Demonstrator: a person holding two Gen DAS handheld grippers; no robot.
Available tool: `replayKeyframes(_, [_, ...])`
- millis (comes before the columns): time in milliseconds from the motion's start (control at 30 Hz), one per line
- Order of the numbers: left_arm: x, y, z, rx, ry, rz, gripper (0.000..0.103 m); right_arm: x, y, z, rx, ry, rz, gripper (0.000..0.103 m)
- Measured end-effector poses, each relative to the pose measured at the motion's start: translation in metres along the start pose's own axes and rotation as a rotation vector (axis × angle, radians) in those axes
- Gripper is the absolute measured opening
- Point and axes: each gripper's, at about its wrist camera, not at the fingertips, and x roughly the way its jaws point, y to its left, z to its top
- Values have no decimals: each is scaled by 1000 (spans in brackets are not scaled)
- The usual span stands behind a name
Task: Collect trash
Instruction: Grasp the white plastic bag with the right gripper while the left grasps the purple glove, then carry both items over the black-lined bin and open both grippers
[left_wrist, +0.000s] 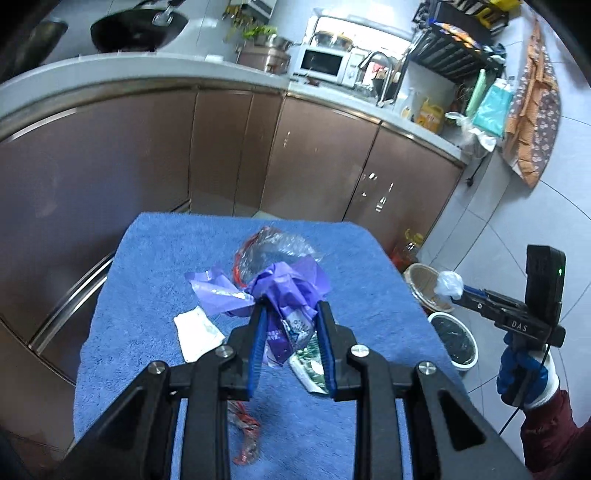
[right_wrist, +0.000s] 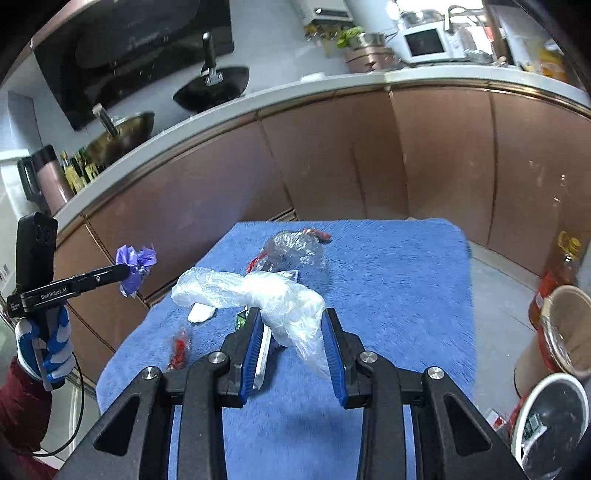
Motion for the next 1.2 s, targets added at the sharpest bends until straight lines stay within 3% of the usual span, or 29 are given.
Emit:
replayKeyframes(233, [-13, -50, 8, 53, -21, -64, 25, -67, -21, -22, 54, -100, -116, 31])
replayKeyframes(533, [38, -156, 30, 180, 41, -207, 25, -134, -88, -61, 196, -186, -365, 31])
replayKeyframes(700, [93, -234, 36, 264, 107, -312, 25, -151, -137, -91, 291, -196, -498, 31])
replayKeyframes(867, [159, -314, 30, 347, 200, -399, 25, -150, -186, -124, 403, -172, -573, 31])
replayKeyframes(1200, [296, -450, 1, 433, 399, -482, 25, -137, -262, -163, 533, -98, -661, 32])
